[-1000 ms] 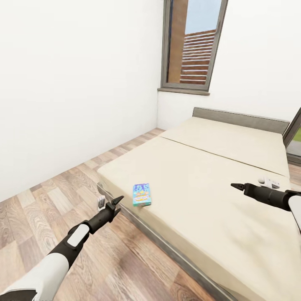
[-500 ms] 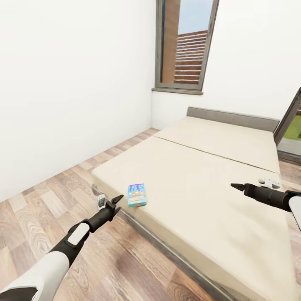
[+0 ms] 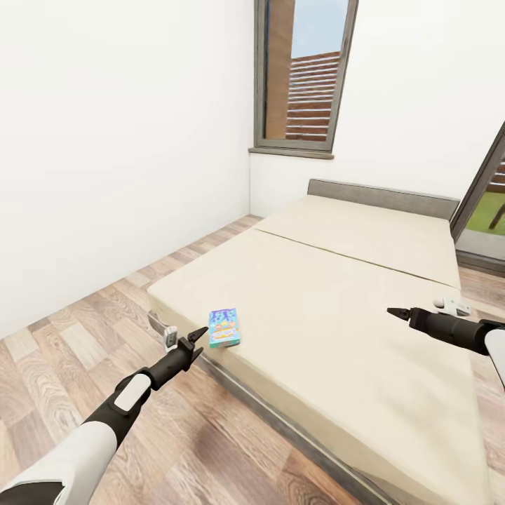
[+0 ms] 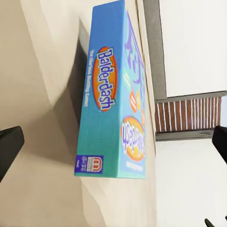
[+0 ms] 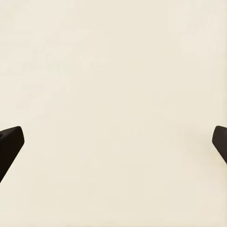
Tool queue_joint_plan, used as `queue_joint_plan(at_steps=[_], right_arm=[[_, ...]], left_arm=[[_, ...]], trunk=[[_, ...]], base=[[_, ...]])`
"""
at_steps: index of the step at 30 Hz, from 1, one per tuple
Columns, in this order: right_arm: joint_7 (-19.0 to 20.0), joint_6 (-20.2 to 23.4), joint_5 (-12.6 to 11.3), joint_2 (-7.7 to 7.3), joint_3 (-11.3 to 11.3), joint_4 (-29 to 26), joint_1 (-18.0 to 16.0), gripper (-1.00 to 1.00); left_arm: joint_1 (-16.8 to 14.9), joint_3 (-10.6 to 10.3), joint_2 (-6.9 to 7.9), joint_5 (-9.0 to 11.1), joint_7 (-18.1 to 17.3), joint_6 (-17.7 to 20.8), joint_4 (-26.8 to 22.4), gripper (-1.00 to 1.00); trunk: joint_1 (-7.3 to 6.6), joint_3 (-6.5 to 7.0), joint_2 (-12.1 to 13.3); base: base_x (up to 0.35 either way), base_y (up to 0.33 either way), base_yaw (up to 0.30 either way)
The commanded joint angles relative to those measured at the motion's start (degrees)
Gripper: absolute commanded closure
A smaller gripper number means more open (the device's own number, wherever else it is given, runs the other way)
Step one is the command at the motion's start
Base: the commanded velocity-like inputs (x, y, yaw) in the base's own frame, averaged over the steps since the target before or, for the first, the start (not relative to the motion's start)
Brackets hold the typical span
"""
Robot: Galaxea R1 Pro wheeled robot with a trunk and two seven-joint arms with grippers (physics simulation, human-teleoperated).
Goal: Put all the toys in the child's room - the three board games (two on the bed and one on the table), the two jigsaw puzzles on the table, and the tennis ball on the table - inside the toy box on the table in the child's room.
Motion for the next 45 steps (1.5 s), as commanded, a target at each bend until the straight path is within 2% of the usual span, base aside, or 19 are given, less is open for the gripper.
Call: queue_joint_plan(at_steps=[1,45], right_arm=[[0.5,0.3,0.4,0.0,-0.1,0.0,0.0,-1.0],[0.4,0.3,0.4,0.06,0.0,0.0,0.0,-1.0]], left_arm=[[0.0,0.1,-0.04,0.3,-0.1,0.5,0.0,-1.0],[0.0,0.3,-0.6,0.7,0.1,0.5,0.8,-1.0]], trunk=[[-0.01,-0.05,0.0],[-0.01,-0.05,0.0]], base=[[0.0,0.0,-0.015],[0.0,0.0,-0.027]])
